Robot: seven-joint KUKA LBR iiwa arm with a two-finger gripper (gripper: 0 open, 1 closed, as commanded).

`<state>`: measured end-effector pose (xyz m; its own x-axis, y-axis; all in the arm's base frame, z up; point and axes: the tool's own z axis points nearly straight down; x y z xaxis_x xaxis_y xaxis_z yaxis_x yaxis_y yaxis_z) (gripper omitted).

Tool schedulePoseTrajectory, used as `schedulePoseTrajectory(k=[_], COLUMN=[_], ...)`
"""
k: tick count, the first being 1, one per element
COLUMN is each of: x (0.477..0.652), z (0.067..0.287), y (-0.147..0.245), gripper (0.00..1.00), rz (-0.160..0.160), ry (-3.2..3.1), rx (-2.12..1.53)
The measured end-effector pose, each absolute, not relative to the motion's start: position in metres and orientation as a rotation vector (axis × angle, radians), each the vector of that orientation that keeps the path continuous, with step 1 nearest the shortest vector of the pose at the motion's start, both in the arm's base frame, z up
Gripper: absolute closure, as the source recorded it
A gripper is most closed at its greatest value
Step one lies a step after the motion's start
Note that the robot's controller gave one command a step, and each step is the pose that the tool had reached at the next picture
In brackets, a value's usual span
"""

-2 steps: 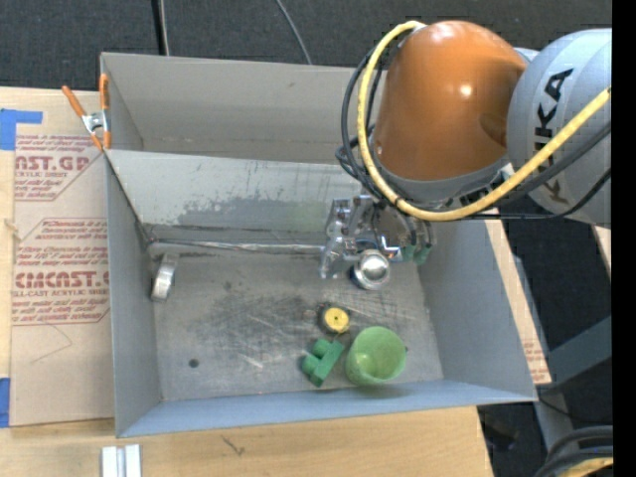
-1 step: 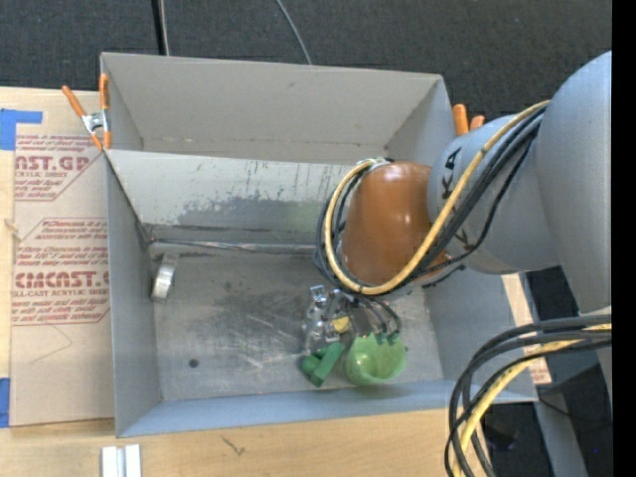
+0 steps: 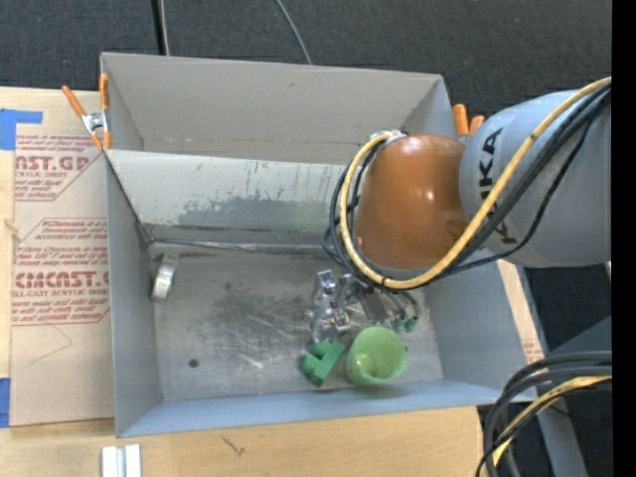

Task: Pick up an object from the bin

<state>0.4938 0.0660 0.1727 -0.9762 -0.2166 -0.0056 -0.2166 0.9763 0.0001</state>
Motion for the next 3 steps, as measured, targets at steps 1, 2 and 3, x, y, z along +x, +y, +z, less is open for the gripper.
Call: schedulePoseTrajectory(k=[1,2,3], x=[0.5,0.496,0.494], z=[0.082,0.17,0.166], y=[0.07,0.073,0.073], gripper=[1.0,1.0,1.0], rz=[0.002,0.001,0.001], ry=[3.133,3.109,3.116], rx=[-0.309,-0.393,-0.393])
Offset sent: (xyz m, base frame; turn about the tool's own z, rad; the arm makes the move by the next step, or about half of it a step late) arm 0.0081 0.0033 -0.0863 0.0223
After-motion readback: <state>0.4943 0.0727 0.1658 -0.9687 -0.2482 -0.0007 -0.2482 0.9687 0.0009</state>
